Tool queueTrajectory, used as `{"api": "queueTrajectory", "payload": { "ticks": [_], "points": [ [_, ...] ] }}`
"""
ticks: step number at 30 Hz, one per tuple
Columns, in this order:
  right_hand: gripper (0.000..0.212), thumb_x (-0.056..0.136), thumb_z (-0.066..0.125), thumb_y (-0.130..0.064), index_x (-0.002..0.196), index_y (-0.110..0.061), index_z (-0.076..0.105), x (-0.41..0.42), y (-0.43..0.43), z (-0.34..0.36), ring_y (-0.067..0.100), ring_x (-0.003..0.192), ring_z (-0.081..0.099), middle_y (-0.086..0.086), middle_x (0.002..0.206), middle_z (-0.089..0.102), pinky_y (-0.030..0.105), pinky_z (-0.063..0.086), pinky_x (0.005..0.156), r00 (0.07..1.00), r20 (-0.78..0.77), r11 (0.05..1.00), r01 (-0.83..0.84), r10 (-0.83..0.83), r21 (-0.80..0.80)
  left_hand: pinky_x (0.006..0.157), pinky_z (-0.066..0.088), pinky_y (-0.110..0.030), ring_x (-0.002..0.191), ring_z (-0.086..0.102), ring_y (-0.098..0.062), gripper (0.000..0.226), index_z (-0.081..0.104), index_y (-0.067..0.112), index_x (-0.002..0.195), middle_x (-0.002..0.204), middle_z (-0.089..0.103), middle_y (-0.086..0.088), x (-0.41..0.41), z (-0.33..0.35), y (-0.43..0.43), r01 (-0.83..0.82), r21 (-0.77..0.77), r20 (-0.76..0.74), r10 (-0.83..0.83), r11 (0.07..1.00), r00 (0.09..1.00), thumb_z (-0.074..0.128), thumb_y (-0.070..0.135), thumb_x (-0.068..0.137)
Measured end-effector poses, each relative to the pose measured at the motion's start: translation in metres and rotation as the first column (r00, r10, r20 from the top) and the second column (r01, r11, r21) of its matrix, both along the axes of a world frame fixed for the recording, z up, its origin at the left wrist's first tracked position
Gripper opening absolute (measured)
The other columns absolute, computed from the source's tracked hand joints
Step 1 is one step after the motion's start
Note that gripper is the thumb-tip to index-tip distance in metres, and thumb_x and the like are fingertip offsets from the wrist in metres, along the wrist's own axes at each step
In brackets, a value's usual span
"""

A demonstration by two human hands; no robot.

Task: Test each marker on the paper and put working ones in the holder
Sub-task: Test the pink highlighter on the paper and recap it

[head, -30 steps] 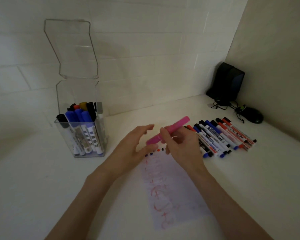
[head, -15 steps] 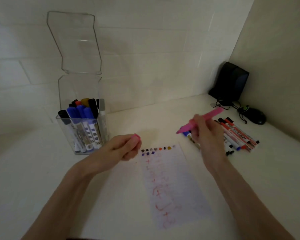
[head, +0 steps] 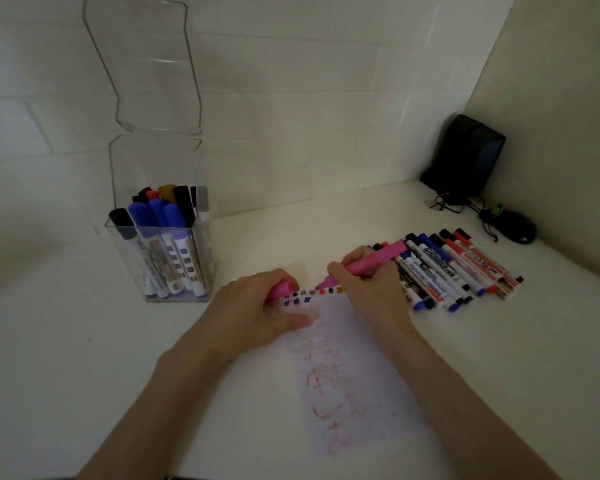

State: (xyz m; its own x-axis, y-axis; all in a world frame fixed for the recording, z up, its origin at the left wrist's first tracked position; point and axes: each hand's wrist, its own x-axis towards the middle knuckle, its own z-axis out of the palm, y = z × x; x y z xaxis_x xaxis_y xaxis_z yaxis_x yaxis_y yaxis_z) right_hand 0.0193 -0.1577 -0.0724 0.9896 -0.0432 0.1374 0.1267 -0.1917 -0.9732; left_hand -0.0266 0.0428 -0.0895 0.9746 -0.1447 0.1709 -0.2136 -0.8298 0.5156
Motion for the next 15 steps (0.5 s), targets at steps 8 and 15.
{"api": "queueTrajectory", "payload": {
  "ticks": [8, 15],
  "points": [
    [0.022, 0.08, 0.076, -0.005, 0.068, 0.001, 0.057, 0.001, 0.004, -0.012, 0.009, 0.054, 0.053, 0.004, 0.057, 0.059, 0.025, 0.048, 0.058, 0.998, 0.062, 0.998, 0.021, -0.017, -0.066, 0.079, 0.051, -0.031, 0.084, 0.056, -0.003, 0.054, 0.056, 0.041, 0.107, 0.094, 0.062, 0.019, 0.002, -0.002, -0.002, 0.006, 0.069, 0.0, -0.006, 0.998, 1.0, 0.062, 0.08, 0.07],
    [0.029, 0.081, 0.074, -0.003, 0.07, 0.007, 0.05, 0.004, 0.002, -0.016, 0.008, 0.05, 0.044, 0.001, 0.055, 0.049, 0.02, 0.04, 0.052, 0.994, 0.1, 0.998, 0.04, -0.035, -0.051, 0.08, 0.051, -0.03, 0.086, 0.056, -0.001, 0.056, 0.056, 0.042, 0.109, 0.096, 0.062, 0.02, 0.001, -0.002, -0.001, 0.013, 0.068, -0.011, -0.012, 0.998, 1.0, 0.059, 0.083, 0.07]
  ]
}}
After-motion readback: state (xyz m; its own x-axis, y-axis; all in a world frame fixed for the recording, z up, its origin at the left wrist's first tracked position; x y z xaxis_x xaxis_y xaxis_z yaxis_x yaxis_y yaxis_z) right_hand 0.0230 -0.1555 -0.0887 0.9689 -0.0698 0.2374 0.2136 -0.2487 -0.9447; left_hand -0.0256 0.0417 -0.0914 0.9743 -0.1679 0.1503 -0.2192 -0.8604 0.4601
